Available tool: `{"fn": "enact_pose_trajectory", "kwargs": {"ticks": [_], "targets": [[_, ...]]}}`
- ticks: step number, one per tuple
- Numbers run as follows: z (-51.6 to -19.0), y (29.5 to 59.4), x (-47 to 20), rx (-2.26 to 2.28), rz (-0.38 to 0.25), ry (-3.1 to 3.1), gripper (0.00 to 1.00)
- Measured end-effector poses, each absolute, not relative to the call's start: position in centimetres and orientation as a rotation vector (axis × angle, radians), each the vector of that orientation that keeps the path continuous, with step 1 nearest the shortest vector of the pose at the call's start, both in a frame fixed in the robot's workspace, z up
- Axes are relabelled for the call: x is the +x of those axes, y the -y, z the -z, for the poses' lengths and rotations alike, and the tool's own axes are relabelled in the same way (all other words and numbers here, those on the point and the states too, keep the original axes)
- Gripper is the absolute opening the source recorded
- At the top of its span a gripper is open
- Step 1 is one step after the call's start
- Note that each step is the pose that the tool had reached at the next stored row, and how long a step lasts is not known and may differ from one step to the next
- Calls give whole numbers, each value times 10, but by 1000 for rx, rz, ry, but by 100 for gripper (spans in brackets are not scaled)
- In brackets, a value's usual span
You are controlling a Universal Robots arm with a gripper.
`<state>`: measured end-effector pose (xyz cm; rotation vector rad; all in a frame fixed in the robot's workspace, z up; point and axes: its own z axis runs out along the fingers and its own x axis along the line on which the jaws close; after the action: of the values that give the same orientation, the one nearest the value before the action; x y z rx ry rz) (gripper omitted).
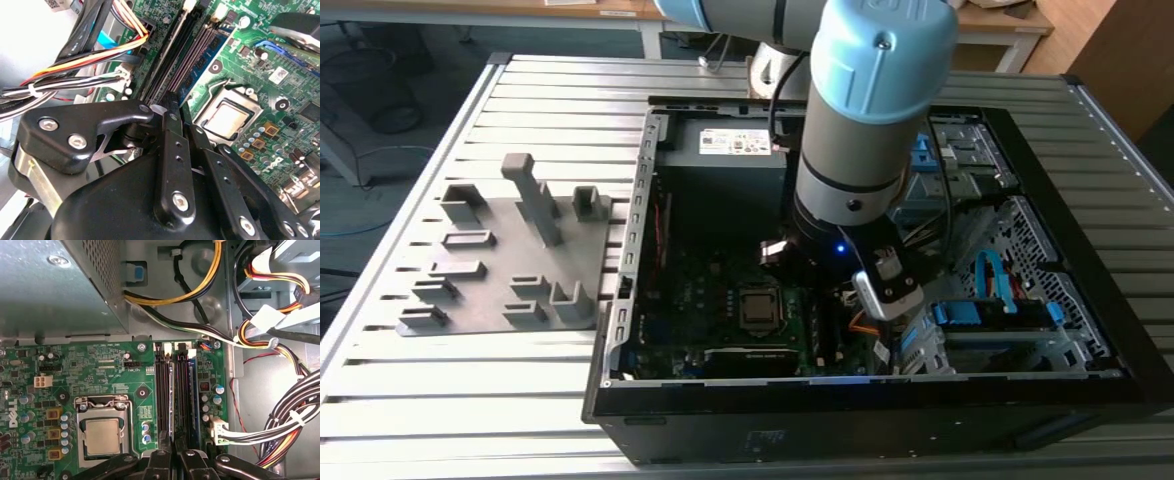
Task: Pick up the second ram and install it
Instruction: 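Insert the second ram into the second slot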
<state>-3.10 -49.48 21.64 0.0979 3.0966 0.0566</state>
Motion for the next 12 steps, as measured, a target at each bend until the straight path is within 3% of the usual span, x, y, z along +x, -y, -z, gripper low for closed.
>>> {"fn": "enact_pose_trajectory", "kwargs": {"ticks": [12], "targets": [[-216, 492, -31, 98, -48, -3097, 14]]}}
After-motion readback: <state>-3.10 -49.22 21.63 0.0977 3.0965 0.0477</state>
